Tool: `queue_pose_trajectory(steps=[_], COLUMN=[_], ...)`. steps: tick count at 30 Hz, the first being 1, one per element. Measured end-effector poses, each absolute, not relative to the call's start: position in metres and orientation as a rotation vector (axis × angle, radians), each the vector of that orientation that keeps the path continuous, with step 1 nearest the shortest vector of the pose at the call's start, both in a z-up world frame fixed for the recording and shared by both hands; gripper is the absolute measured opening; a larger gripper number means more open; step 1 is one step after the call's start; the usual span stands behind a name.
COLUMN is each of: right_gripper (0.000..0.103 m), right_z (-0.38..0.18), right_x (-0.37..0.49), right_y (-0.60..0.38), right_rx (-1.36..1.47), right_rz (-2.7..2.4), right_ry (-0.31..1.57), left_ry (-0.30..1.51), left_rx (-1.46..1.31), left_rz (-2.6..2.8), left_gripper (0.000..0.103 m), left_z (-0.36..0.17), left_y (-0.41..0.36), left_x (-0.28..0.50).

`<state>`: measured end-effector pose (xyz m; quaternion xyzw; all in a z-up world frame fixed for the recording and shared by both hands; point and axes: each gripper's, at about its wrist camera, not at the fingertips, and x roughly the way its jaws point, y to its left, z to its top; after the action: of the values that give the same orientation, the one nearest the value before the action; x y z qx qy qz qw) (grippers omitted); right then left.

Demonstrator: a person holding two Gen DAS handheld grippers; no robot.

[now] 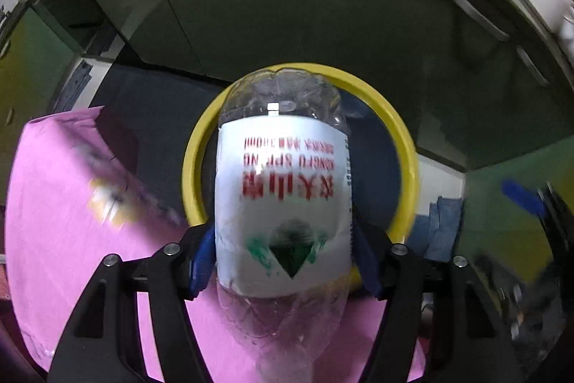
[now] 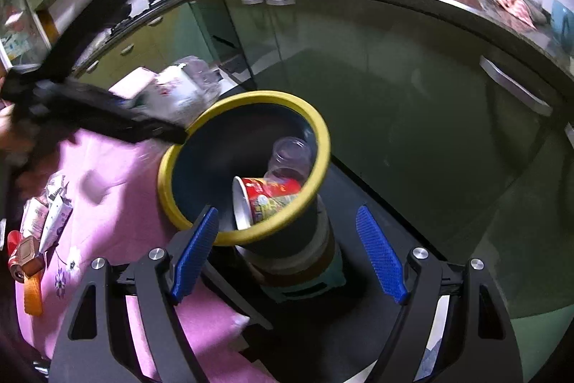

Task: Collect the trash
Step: 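Carry the bottle over the bin and release it with the left gripper, then grasp the brown square lid with the right gripper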

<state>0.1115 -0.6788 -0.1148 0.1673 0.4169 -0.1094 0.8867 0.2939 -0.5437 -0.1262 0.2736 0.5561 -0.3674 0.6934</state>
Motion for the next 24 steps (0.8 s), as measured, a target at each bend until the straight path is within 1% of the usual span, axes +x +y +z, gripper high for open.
queue_pose_trajectory(steps=[1, 3, 7, 11, 14, 16, 18, 21, 24], right_gripper=[0.078, 0.078, 0.078, 0.078, 0.079, 0.079, 0.079, 0.079, 0.079], right_z=[-0.117, -0.119, -0.122, -0.122, -0.118, -0.114, -0.108, -0.098, -0.088], right_x=[0.110, 0.112, 0.113, 0.118, 0.124, 0.129, 0.136, 0.144, 0.150], right_y=[-0.680, -0.682, -0.680, -0.672, -0.662, -0.650, -0.635, -0.614, -0.586], right_rx=[0.352, 0.359, 0.362, 0.358, 0.346, 0.330, 0.297, 0.263, 0.226], right_rz=[-0.230, -0.230, -0.222, -0.200, -0.168, -0.140, -0.111, -0.070, -0.014], right_ry=[0.872, 0.881, 0.889, 0.890, 0.883, 0.879, 0.879, 0.868, 0.857], left_ry=[1.247, 1.225, 1.200, 1.161, 1.130, 1.102, 1.066, 1.012, 0.941], left_rx=[0.611, 0.626, 0.599, 0.564, 0.498, 0.445, 0.383, 0.303, 0.253], left_rz=[-0.814, -0.770, -0.753, -0.768, -0.796, -0.801, -0.791, -0.761, -0.690], left_gripper=[0.071, 0.079, 0.079, 0.079, 0.079, 0.083, 0.084, 0.085, 0.089], left_z=[-0.130, -0.136, -0.128, -0.097, -0.067, -0.046, -0.027, -0.008, 0.006], left_y=[-0.548, -0.556, -0.546, -0.516, -0.477, -0.446, -0.408, -0.354, -0.297], left_x=[0.300, 0.310, 0.309, 0.287, 0.266, 0.252, 0.238, 0.228, 0.210])
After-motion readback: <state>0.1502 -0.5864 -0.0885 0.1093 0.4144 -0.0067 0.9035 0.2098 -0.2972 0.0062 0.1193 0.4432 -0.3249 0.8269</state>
